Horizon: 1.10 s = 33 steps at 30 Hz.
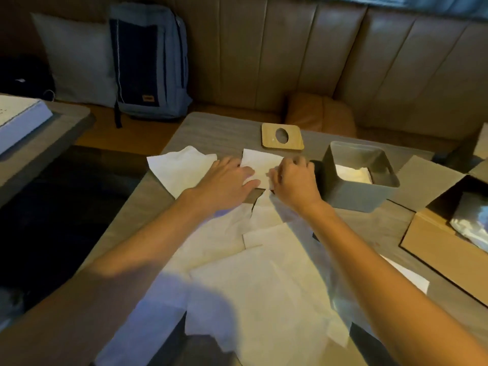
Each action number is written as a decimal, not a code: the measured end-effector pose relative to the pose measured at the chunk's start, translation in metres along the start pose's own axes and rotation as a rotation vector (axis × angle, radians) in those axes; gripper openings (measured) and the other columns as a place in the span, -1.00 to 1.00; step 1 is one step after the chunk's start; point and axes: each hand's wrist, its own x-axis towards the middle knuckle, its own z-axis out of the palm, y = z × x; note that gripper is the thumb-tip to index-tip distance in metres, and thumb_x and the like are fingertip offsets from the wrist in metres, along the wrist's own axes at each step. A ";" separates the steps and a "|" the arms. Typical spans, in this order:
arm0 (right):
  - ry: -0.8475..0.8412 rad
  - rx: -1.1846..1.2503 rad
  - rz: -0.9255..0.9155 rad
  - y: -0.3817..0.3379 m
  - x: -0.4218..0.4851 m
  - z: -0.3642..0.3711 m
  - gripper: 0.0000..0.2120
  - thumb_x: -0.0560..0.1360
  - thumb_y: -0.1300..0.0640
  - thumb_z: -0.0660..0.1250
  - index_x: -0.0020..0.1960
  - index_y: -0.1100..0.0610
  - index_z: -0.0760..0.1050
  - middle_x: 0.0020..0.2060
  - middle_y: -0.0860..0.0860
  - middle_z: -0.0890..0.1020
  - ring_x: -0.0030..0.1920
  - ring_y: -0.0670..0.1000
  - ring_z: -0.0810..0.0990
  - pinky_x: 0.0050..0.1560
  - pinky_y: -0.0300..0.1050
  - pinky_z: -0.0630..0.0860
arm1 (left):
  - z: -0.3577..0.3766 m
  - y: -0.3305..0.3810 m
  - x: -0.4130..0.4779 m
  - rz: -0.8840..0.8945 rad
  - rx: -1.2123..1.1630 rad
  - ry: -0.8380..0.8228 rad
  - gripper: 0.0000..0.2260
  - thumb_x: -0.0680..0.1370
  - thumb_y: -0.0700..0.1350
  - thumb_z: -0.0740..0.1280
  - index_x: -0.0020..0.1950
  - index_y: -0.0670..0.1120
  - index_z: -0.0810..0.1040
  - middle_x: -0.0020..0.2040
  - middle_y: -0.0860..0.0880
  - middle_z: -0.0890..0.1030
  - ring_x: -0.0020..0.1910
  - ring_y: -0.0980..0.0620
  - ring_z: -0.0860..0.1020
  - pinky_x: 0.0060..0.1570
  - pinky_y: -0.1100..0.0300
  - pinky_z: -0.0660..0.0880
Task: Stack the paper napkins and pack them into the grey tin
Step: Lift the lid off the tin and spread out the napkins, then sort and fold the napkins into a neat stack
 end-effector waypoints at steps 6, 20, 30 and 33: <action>-0.076 0.336 0.223 -0.004 0.016 -0.009 -0.51 0.49 0.11 0.45 0.33 0.11 0.31 0.17 0.14 0.57 0.18 0.18 0.55 0.18 0.09 0.58 | 0.000 0.014 0.006 -0.075 -0.115 0.068 -0.75 0.65 0.01 0.27 0.27 -0.01 0.59 0.22 -0.08 0.59 0.18 -0.06 0.49 0.16 0.05 0.47; 0.075 1.178 0.203 -0.027 -0.041 -0.073 -0.51 0.55 0.13 0.43 0.39 -0.05 0.31 0.13 -0.05 0.51 -0.02 -0.03 0.59 -0.24 -0.24 0.64 | -0.041 0.045 -0.010 -0.579 -1.214 0.219 -0.60 0.57 0.22 0.32 0.25 0.00 0.40 0.10 -0.03 0.54 0.07 -0.07 0.53 -0.03 0.08 0.56; 0.215 0.837 0.037 -0.029 -0.074 -0.069 -0.75 0.60 -0.06 0.31 0.06 0.13 0.58 -0.13 0.06 0.65 -0.16 0.07 0.66 -0.34 -0.19 0.58 | -0.042 0.062 -0.045 -0.358 -0.722 0.494 -0.57 0.65 0.17 0.21 0.34 -0.11 0.53 0.15 -0.10 0.59 -0.02 0.00 0.47 -0.10 0.13 0.40; 0.221 0.800 0.071 -0.025 -0.081 -0.068 -0.74 0.63 -0.09 0.25 0.05 0.09 0.56 -0.07 0.04 0.66 -0.15 -0.01 0.64 -0.21 -0.14 0.64 | -0.042 0.068 -0.054 -0.342 -0.673 0.499 -0.55 0.66 0.18 0.15 0.38 -0.07 0.51 0.20 -0.09 0.54 0.00 0.05 0.41 -0.08 0.16 0.37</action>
